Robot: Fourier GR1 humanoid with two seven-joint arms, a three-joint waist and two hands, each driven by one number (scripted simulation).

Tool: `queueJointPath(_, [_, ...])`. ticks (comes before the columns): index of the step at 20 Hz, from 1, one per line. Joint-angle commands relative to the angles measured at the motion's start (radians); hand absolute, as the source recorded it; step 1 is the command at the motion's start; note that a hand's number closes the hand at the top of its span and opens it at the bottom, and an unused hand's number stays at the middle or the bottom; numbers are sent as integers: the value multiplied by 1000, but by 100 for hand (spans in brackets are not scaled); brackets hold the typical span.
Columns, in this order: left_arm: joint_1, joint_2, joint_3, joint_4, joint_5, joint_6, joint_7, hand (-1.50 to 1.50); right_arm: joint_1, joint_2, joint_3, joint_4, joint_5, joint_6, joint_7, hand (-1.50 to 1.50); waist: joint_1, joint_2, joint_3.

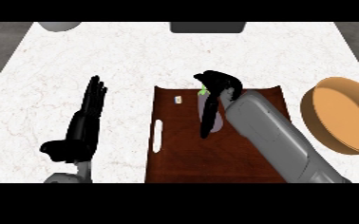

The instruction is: Pick the eggplant from the tray and place it in the pot

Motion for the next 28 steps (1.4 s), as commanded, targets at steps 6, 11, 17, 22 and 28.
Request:
queueJointPath(6, [6,-15,31,-6,-27,-11,8,0,42,93,-31,92,138,12,-10,-150,2,1,0])
queueJointPath(11, [20,12,69,-40,4,-79,23,0,22,114,-70,116,199,66,-72,150,4,0,0])
queueJointPath(17, [12,13,89,-44,1,-94,35,0,69,92,-29,87,375,-37,-213,150,2,0,0])
queueJointPath(22, [5,-16,72,-48,-44,-74,70,0,81,107,-74,80,448,-39,-266,150,2,0,0])
queueJointPath(28, [53,-11,92,-25,-34,-52,27,0,340,-15,302,-470,546,-73,-460,150,-57,-28,1])
